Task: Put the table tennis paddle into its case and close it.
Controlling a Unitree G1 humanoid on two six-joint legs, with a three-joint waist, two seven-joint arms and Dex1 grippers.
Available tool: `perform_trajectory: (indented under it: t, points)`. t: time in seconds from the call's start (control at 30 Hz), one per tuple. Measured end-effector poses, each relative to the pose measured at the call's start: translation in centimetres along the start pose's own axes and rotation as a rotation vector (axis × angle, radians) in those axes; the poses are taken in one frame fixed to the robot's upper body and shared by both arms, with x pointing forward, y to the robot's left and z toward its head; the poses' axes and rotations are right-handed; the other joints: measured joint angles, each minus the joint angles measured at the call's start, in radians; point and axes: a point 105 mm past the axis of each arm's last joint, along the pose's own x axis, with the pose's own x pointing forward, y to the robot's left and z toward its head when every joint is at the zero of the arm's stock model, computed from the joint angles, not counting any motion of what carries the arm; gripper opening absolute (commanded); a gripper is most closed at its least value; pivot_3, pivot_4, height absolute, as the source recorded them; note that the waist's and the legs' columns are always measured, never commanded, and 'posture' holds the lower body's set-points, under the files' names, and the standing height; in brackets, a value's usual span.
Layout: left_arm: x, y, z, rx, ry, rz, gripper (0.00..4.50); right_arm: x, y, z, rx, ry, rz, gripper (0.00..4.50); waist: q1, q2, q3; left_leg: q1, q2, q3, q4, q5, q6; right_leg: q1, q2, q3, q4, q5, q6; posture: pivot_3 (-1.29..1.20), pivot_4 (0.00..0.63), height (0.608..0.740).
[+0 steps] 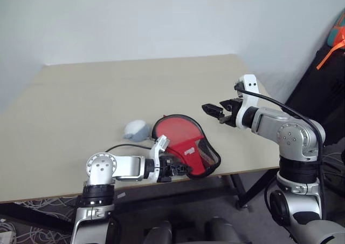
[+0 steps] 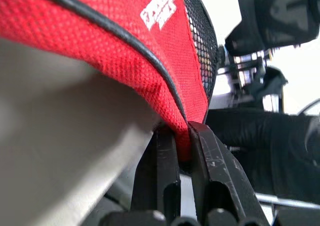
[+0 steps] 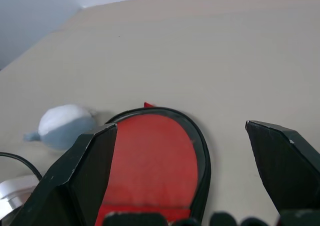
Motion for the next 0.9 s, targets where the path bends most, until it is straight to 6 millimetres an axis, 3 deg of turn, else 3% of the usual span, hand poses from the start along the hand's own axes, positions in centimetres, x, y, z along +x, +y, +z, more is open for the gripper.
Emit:
perform_trajectory:
  t: [0.23, 0.57, 0.9]
  points:
    - [-1.2, -0.9, -1.1, 0.063, 0.084, -0.031, 0.26, 0.2, 0.1, 0.0, 0.005, -0.003, 0.003, 4.50, -0.001, 0.002, 0.001, 0.000, 0.000, 0.000, 0.000, 0.000, 0.000, -0.001, 0.000, 0.000, 0.000, 0.000, 0.000, 0.00, 0.000, 0.739]
    - [-3.5, -0.5, -3.0, 0.075, 0.181, -0.025, 0.26, 0.3, 0.0, -0.1, 0.010, 0.000, 0.003, 4.50, -0.002, 0.005, 0.004, -0.003, 0.000, 0.002, -0.002, 0.000, 0.000, -0.005, 0.000, 0.001, 0.000, 0.000, -0.001, 0.00, 0.000, 0.739]
    - [-4.2, 0.7, -3.8, 0.059, 0.195, 0.013, 0.26, 0.6, 0.5, 0.3, -0.009, 0.000, 0.019, 4.50, -0.001, 0.005, 0.004, -0.006, 0.000, 0.002, -0.001, 0.000, 0.000, -0.008, 0.000, 0.002, 0.001, 0.000, 0.000, 0.00, 0.000, 0.739]
